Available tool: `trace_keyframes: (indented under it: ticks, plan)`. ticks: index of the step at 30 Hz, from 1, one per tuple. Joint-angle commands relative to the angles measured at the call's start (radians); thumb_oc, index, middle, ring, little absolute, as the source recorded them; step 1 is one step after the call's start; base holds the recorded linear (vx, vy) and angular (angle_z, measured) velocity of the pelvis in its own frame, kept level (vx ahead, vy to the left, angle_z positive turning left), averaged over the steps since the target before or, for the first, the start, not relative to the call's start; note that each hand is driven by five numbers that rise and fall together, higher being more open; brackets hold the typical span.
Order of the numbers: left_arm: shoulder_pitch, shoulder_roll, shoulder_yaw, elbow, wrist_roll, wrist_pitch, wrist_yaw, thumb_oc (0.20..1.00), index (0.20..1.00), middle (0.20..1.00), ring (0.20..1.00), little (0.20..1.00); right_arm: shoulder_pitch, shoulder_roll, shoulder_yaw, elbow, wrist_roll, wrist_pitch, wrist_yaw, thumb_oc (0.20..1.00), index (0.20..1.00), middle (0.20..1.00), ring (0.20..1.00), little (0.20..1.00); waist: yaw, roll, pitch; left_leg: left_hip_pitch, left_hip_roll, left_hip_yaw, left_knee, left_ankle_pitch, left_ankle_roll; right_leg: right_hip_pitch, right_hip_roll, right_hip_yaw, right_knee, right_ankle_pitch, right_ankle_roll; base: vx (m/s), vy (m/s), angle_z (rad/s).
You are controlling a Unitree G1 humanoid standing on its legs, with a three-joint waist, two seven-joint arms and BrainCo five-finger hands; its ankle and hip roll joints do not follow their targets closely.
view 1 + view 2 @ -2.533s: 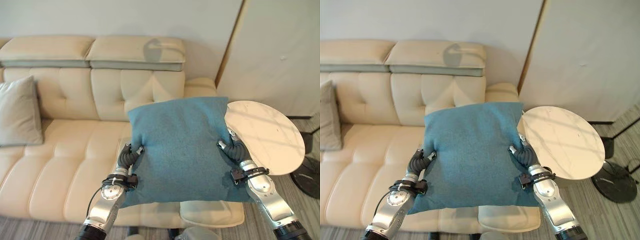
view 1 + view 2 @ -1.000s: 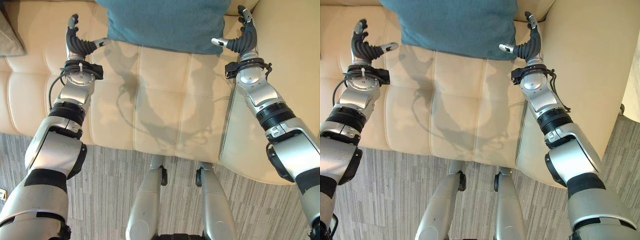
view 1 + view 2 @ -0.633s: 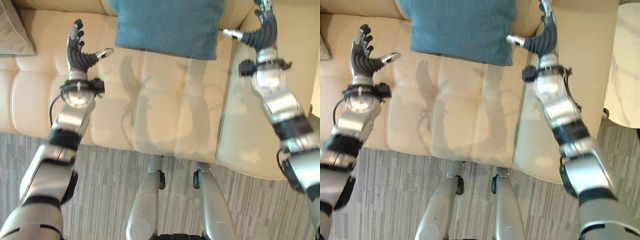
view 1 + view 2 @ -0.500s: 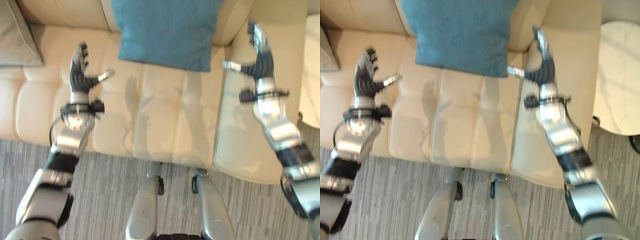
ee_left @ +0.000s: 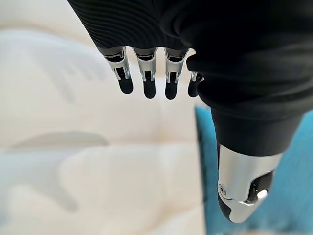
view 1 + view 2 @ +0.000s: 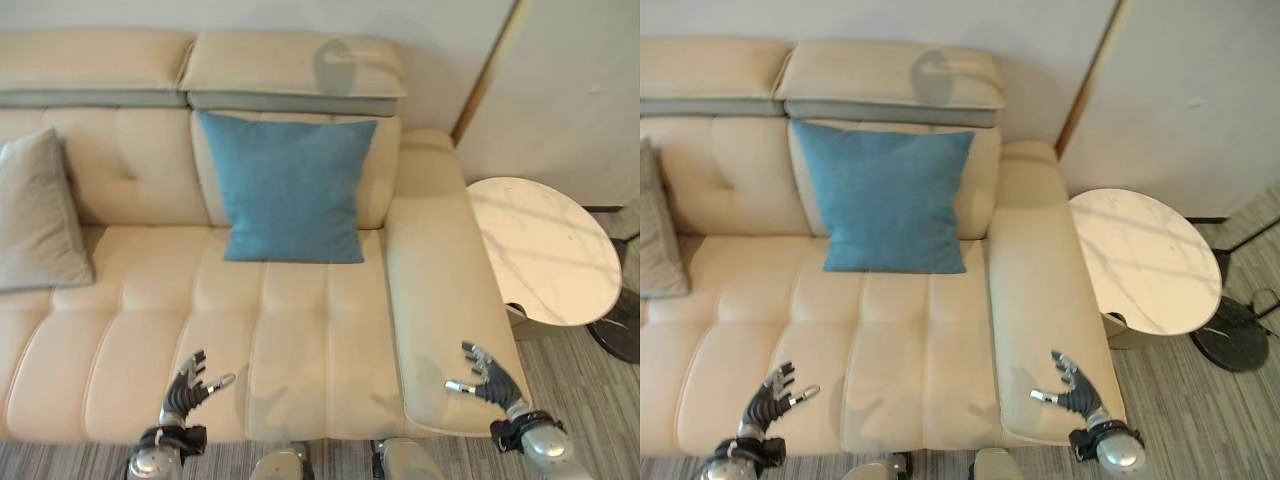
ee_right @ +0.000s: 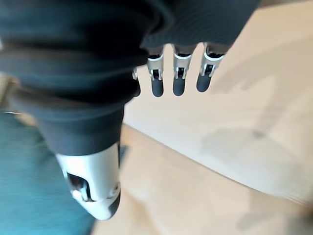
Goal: Pick up all the scattered cushions and arrange them neatly on the sofa.
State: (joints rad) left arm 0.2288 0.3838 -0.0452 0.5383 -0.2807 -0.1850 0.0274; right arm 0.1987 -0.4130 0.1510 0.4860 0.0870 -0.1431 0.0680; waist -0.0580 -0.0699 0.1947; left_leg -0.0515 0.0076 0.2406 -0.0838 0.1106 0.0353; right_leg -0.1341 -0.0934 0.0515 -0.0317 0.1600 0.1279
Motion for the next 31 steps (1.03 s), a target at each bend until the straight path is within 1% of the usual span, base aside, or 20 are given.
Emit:
trace_keyframes:
  ticks: [1,2,4,5,6,7,8,10,11,12,14,17,18,19,20,22,23,24,25,31]
  plan:
    - [-0.036,0.054,0.006,-0.02,0.065,-0.033,0.013,1.0,1.0,1.0,1.0,1.0,-0.014,0.021,0.011,0.014,0.007,-0.032,-0.034,1.0,1.0,1.0,1.0,1.0,0.014,0.013,-0.011,-0.005,0.042,-0.038,0.03,-0.075,-0.047,-0.048,-0.051,-0.13,0.328,-0.132,0.068,-0.34,-0.008,-0.15]
    - [-0.046,0.069,-0.003,0.001,0.111,-0.025,0.024,1.0,1.0,1.0,1.0,1.0,-0.015,0.048,-0.007,0.093,0.03,-0.024,-0.047,1.0,1.0,1.0,1.0,1.0,0.026,0.031,-0.032,-0.019,0.055,-0.048,0.003,-0.042,-0.049,0.0,-0.009,-0.099,0.53,-0.174,0.051,-0.33,-0.078,-0.22]
    - [-0.05,0.075,0.008,0.023,0.127,-0.018,0.052,1.0,1.0,1.0,1.0,1.0,-0.023,0.046,-0.018,0.123,0.02,-0.021,-0.073,1.0,1.0,1.0,1.0,1.0,0.041,0.024,-0.045,-0.044,0.054,-0.047,0.004,-0.015,-0.058,0.056,0.003,-0.091,0.542,-0.163,0.046,-0.31,-0.125,-0.17]
    - [-0.051,0.075,0.008,0.023,0.127,-0.018,0.052,1.0,1.0,1.0,1.0,1.0,-0.023,0.046,-0.018,0.123,0.02,-0.021,-0.073,1.0,1.0,1.0,1.0,1.0,0.042,0.027,-0.046,-0.047,0.058,-0.046,0.003,-0.013,-0.059,0.054,0.006,-0.091,0.539,-0.159,0.045,-0.25,-0.198,-0.12]
    - [-0.073,0.071,-0.001,0.016,0.113,-0.023,0.049,1.0,1.0,1.0,1.0,1.0,-0.05,0.04,-0.009,0.126,0.036,-0.023,-0.086,1.0,1.0,1.0,1.0,1.0,0.065,0.009,-0.057,-0.098,0.06,-0.04,0.005,0.011,-0.078,0.154,0.03,-0.116,0.357,-0.3,0.005,-0.25,-0.214,-0.12]
    - [-0.083,0.068,0.001,0.041,0.108,-0.025,0.06,1.0,1.0,1.0,1.0,1.0,-0.068,0.036,-0.001,0.122,0.04,-0.016,-0.092,1.0,1.0,1.0,1.0,1.0,0.071,0.007,-0.056,-0.132,0.067,-0.034,0.009,0.037,-0.092,0.177,0.05,-0.101,0.251,-0.334,-0.017,-0.32,-0.26,-0.15]
    - [-0.089,0.064,0.0,0.046,0.105,-0.027,0.062,1.0,1.0,1.0,1.0,1.0,-0.077,0.025,-0.001,0.112,0.041,-0.015,-0.092,1.0,1.0,1.0,1.0,1.0,0.072,0.013,-0.062,-0.154,0.081,-0.023,0.009,0.053,-0.104,0.185,0.072,-0.087,0.184,-0.344,-0.031,-0.24,-0.186,-0.14]
    - [-0.097,0.061,0.0,0.043,0.101,-0.028,0.068,1.0,1.0,1.0,1.0,1.0,-0.087,-0.001,-0.005,0.102,0.039,-0.015,-0.1,1.0,1.0,1.0,1.0,1.0,0.072,0.018,-0.051,-0.18,0.096,-0.012,0.024,0.077,-0.131,0.187,0.083,-0.1,0.131,-0.329,-0.044,-0.25,-0.135,-0.4]
    - [-0.1,0.059,0.0,0.041,0.101,-0.029,0.069,1.0,1.0,1.0,1.0,1.0,-0.097,-0.02,-0.005,0.097,0.04,-0.013,-0.103,1.0,1.0,1.0,1.0,1.0,0.072,0.018,-0.033,-0.191,0.091,-0.037,0.05,0.065,-0.139,0.18,0.076,-0.099,0.125,-0.316,-0.045,-0.32,-0.077,-0.26]
    - [-0.1,0.056,0.0,0.038,0.099,-0.03,0.066,1.0,1.0,1.0,1.0,1.0,-0.098,-0.031,-0.007,0.088,0.041,-0.013,-0.103,1.0,1.0,1.0,1.0,1.0,0.07,0.016,-0.025,-0.197,0.08,-0.067,0.085,0.041,-0.137,0.169,0.067,-0.103,0.12,-0.302,-0.047,-0.35,-0.053,-0.16]
    - [-0.094,0.051,0.003,0.033,0.102,-0.032,0.056,1.0,1.0,1.0,1.0,1.0,-0.088,-0.046,-0.02,0.07,0.042,-0.017,-0.097,1.0,1.0,1.0,1.0,1.0,0.056,0.002,-0.03,-0.185,0.061,-0.097,0.162,-0.033,-0.128,0.146,0.039,-0.113,0.091,-0.26,-0.041,-0.29,-0.038,0.19]
    - [-0.078,0.045,0.014,0.029,0.091,-0.035,0.047,1.0,1.0,1.0,1.0,1.0,-0.074,-0.057,-0.022,0.064,0.037,-0.02,-0.087,1.0,1.0,1.0,1.0,1.0,0.042,-0.014,-0.043,-0.107,0.039,-0.14,0.236,-0.146,-0.118,0.13,0.009,-0.11,0.052,-0.222,-0.039,-0.15,-0.012,0.14]
    - [-0.078,0.045,0.014,0.029,0.091,-0.035,0.047,1.0,1.0,1.0,1.0,1.0,-0.075,-0.057,-0.022,0.064,0.037,-0.02,-0.087,1.0,1.0,1.0,1.0,1.0,0.042,-0.014,-0.045,-0.109,0.039,-0.14,0.234,-0.143,-0.118,0.128,0.01,-0.111,0.051,-0.22,-0.039,-0.07,0.009,-0.11]
    - [-0.078,0.04,0.015,0.036,0.087,-0.036,0.048,1.0,1.0,1.0,1.0,1.0,-0.075,-0.056,-0.024,0.067,0.038,-0.021,-0.087,1.0,1.0,1.0,1.0,1.0,0.036,-0.013,-0.055,-0.078,0.04,-0.147,0.227,-0.161,-0.117,0.122,0.01,-0.11,0.036,-0.216,-0.038,-0.04,0.047,0.02]
    - [-0.073,0.031,0.009,0.036,0.086,-0.03,0.047,1.0,1.0,1.0,1.0,1.0,-0.07,-0.051,-0.023,0.082,0.033,-0.022,-0.09,1.0,1.0,1.0,1.0,1.0,0.028,0.003,-0.07,-0.044,0.047,-0.144,0.183,-0.148,-0.115,0.132,0.024,-0.12,0.014,-0.214,-0.034,-0.05,0.06,0.22]
    - [-0.077,0.03,0.008,0.047,0.088,-0.029,0.049,1.0,1.0,1.0,1.0,1.0,-0.068,-0.04,-0.026,0.092,0.035,-0.024,-0.092,1.0,1.0,1.0,1.0,1.0,0.017,0.006,-0.085,-0.019,0.055,-0.12,0.133,-0.128,-0.121,0.132,0.025,-0.131,0.006,-0.206,-0.031,-0.01,0.048,0.25]
    - [-0.077,0.03,0.008,0.047,0.088,-0.029,0.049,1.0,1.0,1.0,1.0,1.0,-0.068,-0.04,-0.026,0.092,0.035,-0.024,-0.092,1.0,1.0,1.0,1.0,1.0,0.017,0.006,-0.084,-0.017,0.055,-0.12,0.13,-0.126,-0.121,0.133,0.025,-0.131,0.005,-0.205,-0.031,0.03,0.064,0.35]
    - [-0.077,0.032,0.006,0.052,0.092,-0.024,0.052,1.0,1.0,1.0,1.0,1.0,-0.068,-0.038,-0.025,0.103,0.031,-0.018,-0.093,1.0,1.0,1.0,1.0,1.0,0.013,0.01,-0.098,0.015,0.052,-0.115,0.068,-0.119,-0.121,0.14,0.029,-0.137,-0.001,-0.201,-0.027,0.04,0.061,0.35]
    - [-0.076,0.032,0.006,0.056,0.1,-0.024,0.052,1.0,1.0,1.0,1.0,1.0,-0.067,-0.037,-0.024,0.104,0.026,-0.016,-0.09,1.0,1.0,1.0,1.0,1.0,0.011,0.011,-0.105,0.03,0.05,-0.114,0.047,-0.117,-0.119,0.146,0.03,-0.137,-0.005,-0.2,-0.026,0.04,0.062,0.23]
    - [-0.067,0.034,0.015,0.057,0.102,-0.018,0.048,1.0,1.0,1.0,1.0,1.0,-0.063,-0.029,-0.016,0.108,0.018,-0.008,-0.085,1.0,1.0,1.0,1.0,1.0,0.016,0.007,-0.125,0.08,0.043,-0.111,0.002,-0.116,-0.111,0.17,0.026,-0.137,-0.006,-0.195,-0.018,0.02,0.069,0.01]
